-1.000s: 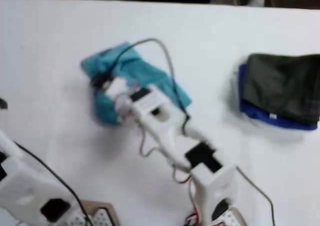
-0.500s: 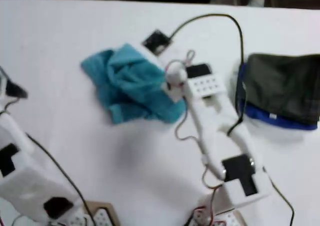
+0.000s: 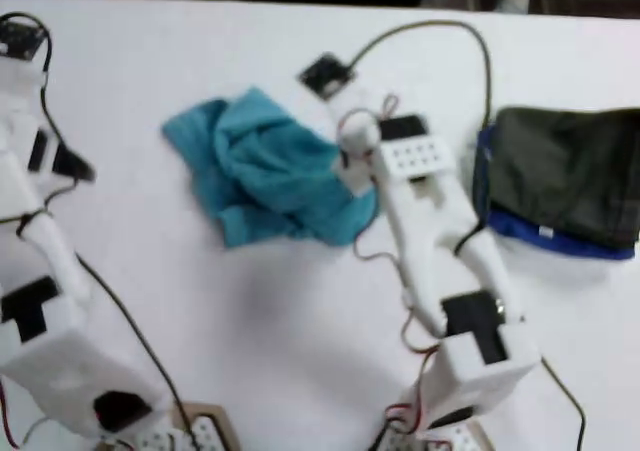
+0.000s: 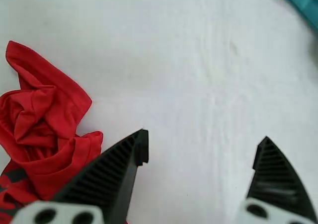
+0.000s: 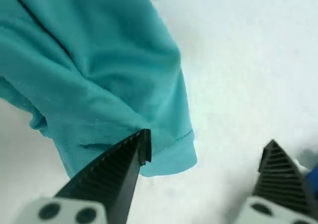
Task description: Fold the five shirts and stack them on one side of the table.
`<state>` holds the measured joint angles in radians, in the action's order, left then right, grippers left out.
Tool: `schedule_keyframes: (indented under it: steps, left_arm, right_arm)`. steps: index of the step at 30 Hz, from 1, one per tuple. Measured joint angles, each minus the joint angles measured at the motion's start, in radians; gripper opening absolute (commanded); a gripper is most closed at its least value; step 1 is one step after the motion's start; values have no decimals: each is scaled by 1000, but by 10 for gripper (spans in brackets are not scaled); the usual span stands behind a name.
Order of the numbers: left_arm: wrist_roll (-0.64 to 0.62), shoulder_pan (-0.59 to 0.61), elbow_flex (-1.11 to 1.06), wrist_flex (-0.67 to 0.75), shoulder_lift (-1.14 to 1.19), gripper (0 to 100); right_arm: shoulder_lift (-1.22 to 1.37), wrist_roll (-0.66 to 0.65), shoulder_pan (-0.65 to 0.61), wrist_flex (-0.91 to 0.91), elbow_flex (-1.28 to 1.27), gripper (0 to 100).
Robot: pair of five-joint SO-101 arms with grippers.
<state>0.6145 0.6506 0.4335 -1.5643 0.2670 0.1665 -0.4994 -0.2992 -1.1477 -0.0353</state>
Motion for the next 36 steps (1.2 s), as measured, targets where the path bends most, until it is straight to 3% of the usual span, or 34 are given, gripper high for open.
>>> schedule_keyframes:
  steps: [9, 14, 18, 25, 28, 31, 34, 36]
  left_arm:
    - [0, 0, 0, 2, 0, 350]
    - [0, 0, 0, 2, 0, 350]
    - [0, 0, 0, 2, 0, 350]
    - [0, 0, 0, 2, 0, 350]
    - [0, 0, 0, -15, 0, 350]
    - [0, 2, 0, -31, 0, 350]
    - [0, 2, 0, -37, 0, 350]
    - [0, 2, 0, -37, 0, 350]
  right_arm:
    - [0, 52, -14, -232, 150, 376]
    - [-2, -141, -103, -364, 138, 376]
    - [8, -241, -107, -345, 87, 376]
    - [169, -261, -110, -153, 44, 375]
    - [241, -224, -110, -103, 60, 272]
    - [252, -121, -109, -109, 140, 15]
    - [250, -61, -87, -147, 256, 55]
    - [250, -52, -72, -193, 331, 16]
